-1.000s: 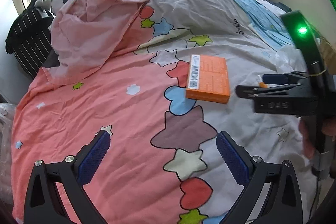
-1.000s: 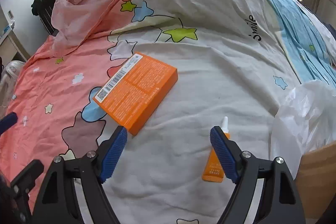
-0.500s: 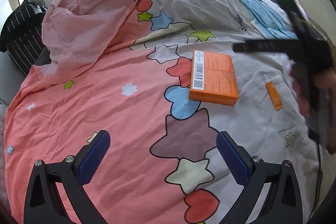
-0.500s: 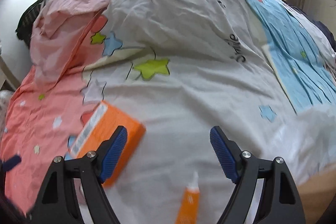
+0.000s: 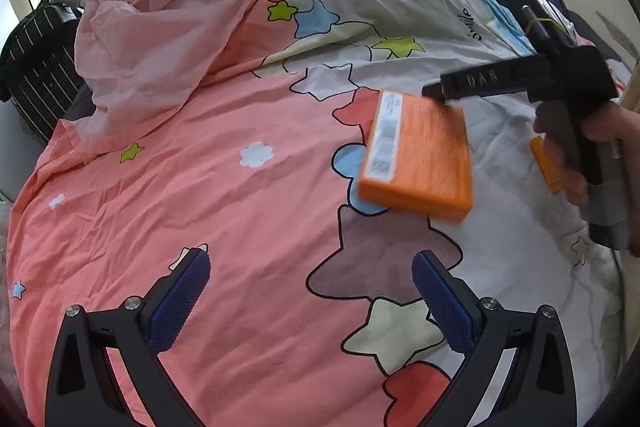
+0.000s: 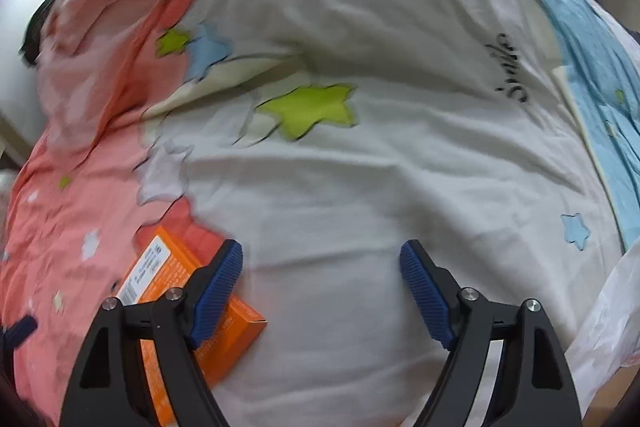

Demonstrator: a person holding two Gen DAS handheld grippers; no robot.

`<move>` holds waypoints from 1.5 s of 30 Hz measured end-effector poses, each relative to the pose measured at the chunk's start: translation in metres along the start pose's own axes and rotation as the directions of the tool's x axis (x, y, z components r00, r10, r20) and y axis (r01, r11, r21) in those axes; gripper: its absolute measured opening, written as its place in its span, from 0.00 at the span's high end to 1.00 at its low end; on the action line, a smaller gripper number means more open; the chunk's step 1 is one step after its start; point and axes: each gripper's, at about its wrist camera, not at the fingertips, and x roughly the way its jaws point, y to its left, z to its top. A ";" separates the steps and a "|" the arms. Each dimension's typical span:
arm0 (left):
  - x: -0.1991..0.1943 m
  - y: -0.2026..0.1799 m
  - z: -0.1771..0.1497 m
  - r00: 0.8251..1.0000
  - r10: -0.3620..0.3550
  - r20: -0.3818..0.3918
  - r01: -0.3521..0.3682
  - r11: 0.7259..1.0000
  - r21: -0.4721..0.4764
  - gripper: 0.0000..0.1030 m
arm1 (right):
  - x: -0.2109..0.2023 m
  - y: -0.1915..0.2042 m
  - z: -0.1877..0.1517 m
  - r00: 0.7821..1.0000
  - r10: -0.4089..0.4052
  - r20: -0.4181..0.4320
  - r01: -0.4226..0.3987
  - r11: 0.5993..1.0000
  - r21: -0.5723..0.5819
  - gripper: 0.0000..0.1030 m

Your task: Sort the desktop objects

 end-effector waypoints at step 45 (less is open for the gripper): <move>-0.016 -0.008 -0.024 1.000 -0.003 0.005 0.003 1.000 0.006 0.00 | -0.087 -0.014 -0.110 0.994 -0.105 0.027 0.106 0.993 -0.043 0.28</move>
